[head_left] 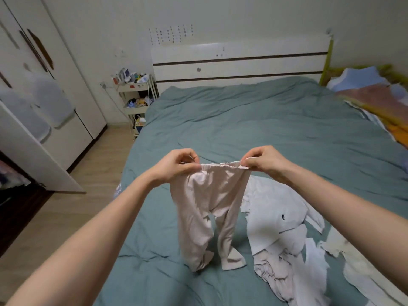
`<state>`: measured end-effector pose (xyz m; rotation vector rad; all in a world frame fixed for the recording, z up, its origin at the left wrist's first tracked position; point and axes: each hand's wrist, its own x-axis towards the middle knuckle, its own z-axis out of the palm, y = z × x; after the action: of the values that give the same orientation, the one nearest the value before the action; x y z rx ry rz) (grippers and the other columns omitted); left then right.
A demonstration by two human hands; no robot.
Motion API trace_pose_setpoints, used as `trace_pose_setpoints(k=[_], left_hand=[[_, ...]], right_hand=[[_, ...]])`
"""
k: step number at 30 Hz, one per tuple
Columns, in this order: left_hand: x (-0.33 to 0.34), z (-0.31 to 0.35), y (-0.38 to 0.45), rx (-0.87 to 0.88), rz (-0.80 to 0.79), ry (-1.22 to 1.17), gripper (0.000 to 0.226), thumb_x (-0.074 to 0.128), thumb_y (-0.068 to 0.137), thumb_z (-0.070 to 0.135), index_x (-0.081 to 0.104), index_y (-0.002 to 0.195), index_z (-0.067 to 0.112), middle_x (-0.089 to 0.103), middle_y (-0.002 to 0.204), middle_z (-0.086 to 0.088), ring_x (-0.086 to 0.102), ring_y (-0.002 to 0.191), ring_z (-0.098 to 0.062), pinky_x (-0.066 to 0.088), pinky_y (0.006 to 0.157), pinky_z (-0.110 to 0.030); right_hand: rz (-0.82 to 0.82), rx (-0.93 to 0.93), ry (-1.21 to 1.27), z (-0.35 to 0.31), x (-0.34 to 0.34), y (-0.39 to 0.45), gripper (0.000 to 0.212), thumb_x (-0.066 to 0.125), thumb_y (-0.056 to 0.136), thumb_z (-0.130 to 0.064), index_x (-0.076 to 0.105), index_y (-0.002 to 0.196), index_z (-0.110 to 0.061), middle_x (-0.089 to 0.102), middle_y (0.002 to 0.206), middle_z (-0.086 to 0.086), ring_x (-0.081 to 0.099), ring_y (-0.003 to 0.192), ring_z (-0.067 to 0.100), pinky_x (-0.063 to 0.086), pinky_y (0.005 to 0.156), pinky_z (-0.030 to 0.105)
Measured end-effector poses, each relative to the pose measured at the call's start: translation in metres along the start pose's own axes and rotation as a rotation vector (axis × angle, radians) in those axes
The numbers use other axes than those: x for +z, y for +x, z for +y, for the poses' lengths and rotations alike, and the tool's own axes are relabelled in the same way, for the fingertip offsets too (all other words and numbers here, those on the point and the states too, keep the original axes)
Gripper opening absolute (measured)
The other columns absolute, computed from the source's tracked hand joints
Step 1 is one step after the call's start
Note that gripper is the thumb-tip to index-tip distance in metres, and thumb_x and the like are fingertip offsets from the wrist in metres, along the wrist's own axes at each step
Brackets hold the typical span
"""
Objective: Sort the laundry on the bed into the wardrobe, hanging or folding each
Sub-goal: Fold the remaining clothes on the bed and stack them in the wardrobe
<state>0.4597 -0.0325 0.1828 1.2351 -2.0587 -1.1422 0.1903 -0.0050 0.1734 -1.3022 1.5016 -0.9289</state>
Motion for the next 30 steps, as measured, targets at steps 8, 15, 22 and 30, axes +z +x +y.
trace_pose_setpoints(k=[8,15,22,30], left_hand=[[-0.024,0.002,0.005,-0.256,-0.007,0.096,0.039,0.081,0.074,0.036,0.071,0.071,-0.002,0.057,0.063,-0.006,0.045,0.061,-0.014,0.039,0.061,-0.026],[-0.017,0.003,-0.005,-0.254,-0.193,-0.076,0.004,0.076,0.079,0.004,0.074,0.082,0.005,0.073,0.077,-0.003,0.066,0.07,-0.004,0.051,0.067,-0.013],[-0.003,0.004,0.0,-0.018,-0.274,0.469,0.011,0.065,0.088,0.012,0.072,0.094,0.019,0.065,0.078,0.007,0.056,0.065,-0.003,0.045,0.067,-0.014],[0.02,-0.002,0.02,-0.411,0.162,0.433,0.041,0.062,0.084,0.021,0.058,0.045,0.01,0.059,0.04,0.0,0.054,0.039,-0.005,0.046,0.052,-0.016]], right_hand=[[0.04,-0.139,-0.135,-0.018,-0.01,0.009,0.021,0.061,0.082,0.009,0.06,0.072,-0.008,0.055,0.056,0.01,0.051,0.047,0.013,0.049,0.053,0.024],[-0.111,-0.229,-0.492,-0.034,-0.027,0.004,0.036,0.044,0.078,0.017,0.069,0.07,-0.008,0.053,0.055,-0.001,0.048,0.044,-0.001,0.039,0.049,0.008],[-0.021,-0.28,-0.966,-0.019,-0.024,0.01,0.044,0.046,0.074,0.007,0.077,0.094,-0.017,0.073,0.088,0.002,0.063,0.091,0.024,0.043,0.073,0.025],[0.117,-0.227,-0.967,-0.006,-0.006,0.012,0.053,0.045,0.073,0.008,0.072,0.106,-0.024,0.068,0.116,0.003,0.059,0.111,0.027,0.047,0.084,0.032]])
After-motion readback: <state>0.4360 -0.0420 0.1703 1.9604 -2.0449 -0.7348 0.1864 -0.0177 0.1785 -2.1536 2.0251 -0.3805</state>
